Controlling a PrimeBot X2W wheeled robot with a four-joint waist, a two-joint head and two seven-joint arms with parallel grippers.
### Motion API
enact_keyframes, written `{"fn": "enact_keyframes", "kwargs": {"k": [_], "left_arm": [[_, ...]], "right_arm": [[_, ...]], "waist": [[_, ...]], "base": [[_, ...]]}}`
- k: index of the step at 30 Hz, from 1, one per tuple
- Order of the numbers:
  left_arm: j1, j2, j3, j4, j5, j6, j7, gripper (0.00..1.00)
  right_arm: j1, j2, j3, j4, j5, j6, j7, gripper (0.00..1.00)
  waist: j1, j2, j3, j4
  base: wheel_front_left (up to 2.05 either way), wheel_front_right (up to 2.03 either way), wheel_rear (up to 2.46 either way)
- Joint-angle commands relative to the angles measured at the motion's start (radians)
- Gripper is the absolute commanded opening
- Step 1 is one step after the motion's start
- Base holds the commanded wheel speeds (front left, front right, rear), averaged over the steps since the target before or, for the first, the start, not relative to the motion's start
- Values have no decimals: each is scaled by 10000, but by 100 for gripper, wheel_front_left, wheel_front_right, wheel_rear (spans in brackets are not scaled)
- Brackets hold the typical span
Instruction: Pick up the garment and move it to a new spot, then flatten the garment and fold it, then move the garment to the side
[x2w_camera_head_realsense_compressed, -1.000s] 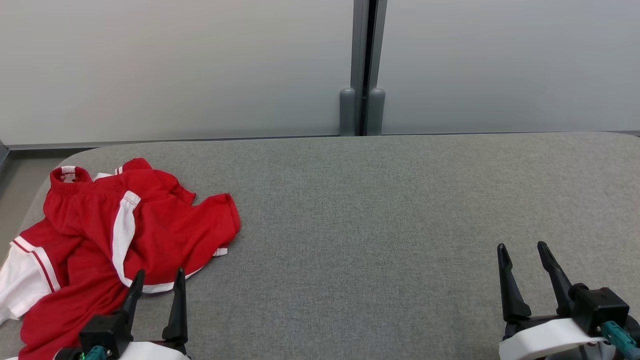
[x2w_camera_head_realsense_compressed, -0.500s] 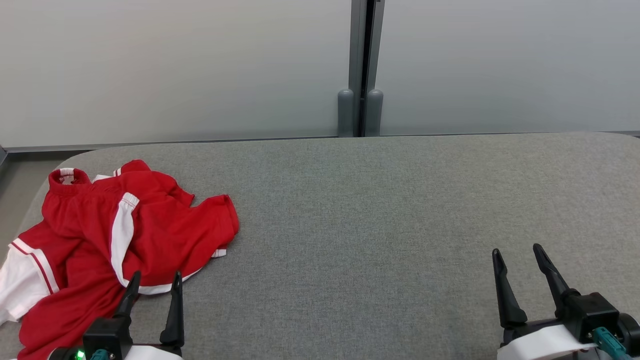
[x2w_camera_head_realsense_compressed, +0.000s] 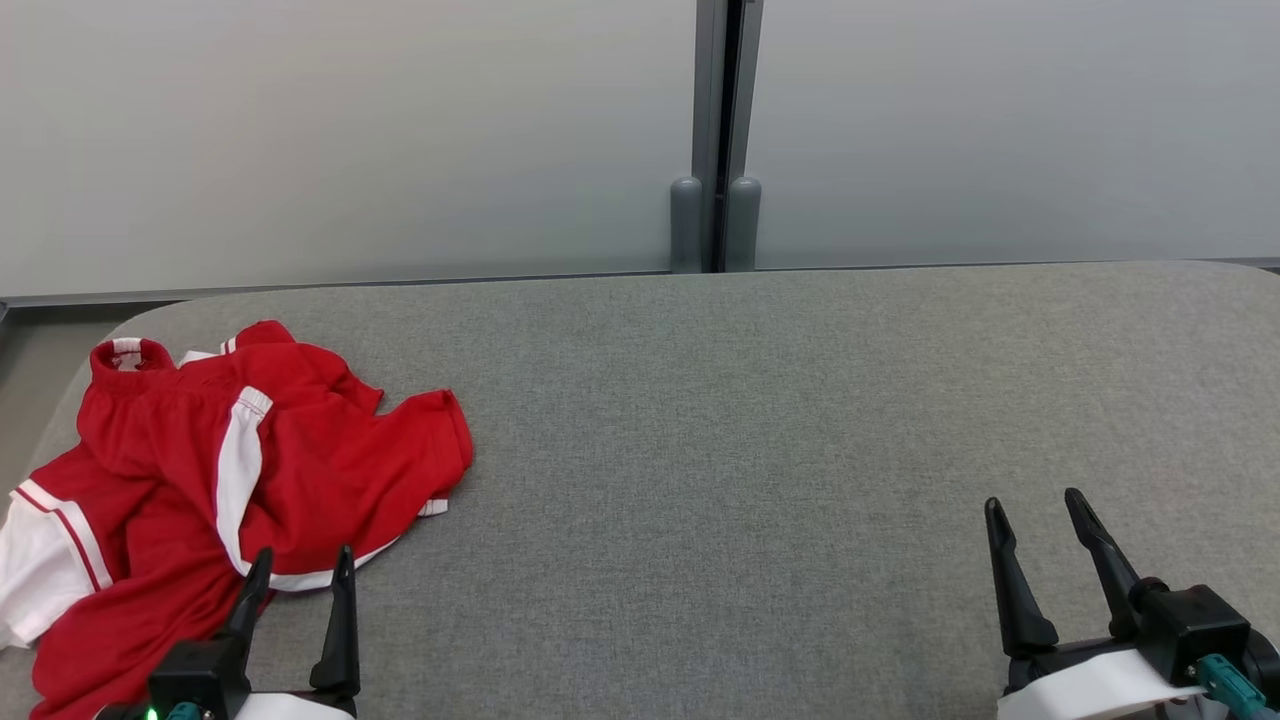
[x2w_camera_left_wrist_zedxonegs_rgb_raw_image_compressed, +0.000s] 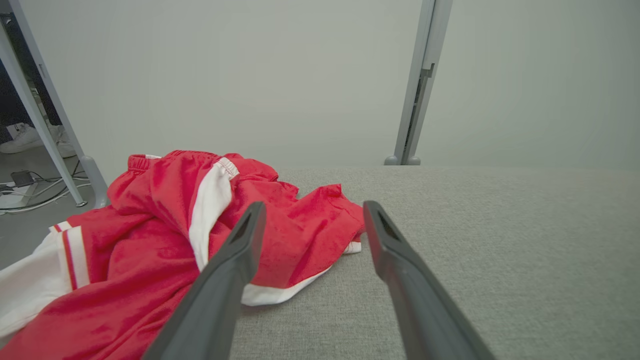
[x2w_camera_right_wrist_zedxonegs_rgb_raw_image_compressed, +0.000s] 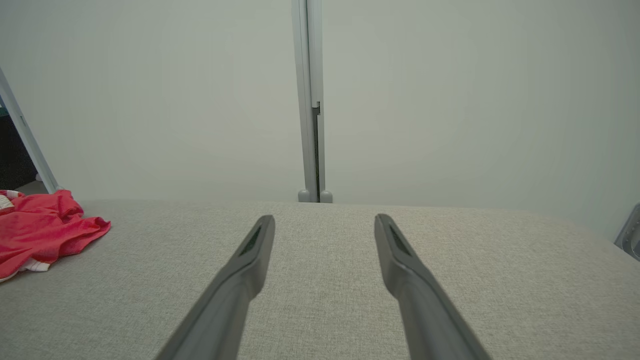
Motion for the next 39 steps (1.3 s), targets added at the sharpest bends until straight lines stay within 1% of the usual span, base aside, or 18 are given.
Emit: {"fn": "enact_keyframes", "kwargs": {"k": [1,7,13,18,25,29,32,35,39], "left_arm": [[-86,30,46,13,-56,-44,-21,100],[-95,26,13,32,27,-77,-21,100],[-183,29,-109,65,158,-54,-21,100],[-270,27,-228,190,286,-7,-21,100],[-64,33,-220,226,356,6,-21,100],[98,86,-45,127,353,25,-21,100],[186,141,80,69,325,2,-19,100],[250,137,128,29,294,-23,-19,100],[-153,101,-274,523,137,-79,-16,100]], "right_arm": [[0,-29,-43,16,27,20,-53,100],[26,-24,-59,-37,5,20,-53,100],[91,-25,17,-241,96,20,-53,100],[56,-25,310,-361,104,22,-53,100],[78,-20,597,-334,152,22,-53,100],[-12,-24,894,-262,211,20,-53,100],[-47,-29,1041,-255,266,20,-53,100],[-49,-32,1172,-265,272,20,-53,100],[8,-31,1154,-411,281,20,-53,100]], "waist": [[0,0,3,-9],[0,0,-1,14],[0,0,-41,394],[0,0,-163,1328],[0,0,-406,3084],[0,0,-509,3704],[0,0,-546,3854],[0,0,-522,3821],[0,0,-346,3690]], "base": [[0,0,0],[0,0,0],[0,0,0],[0,0,0],[0,0,0],[0,0,0],[0,0,0],[0,0,0],[0,0,0]]}}
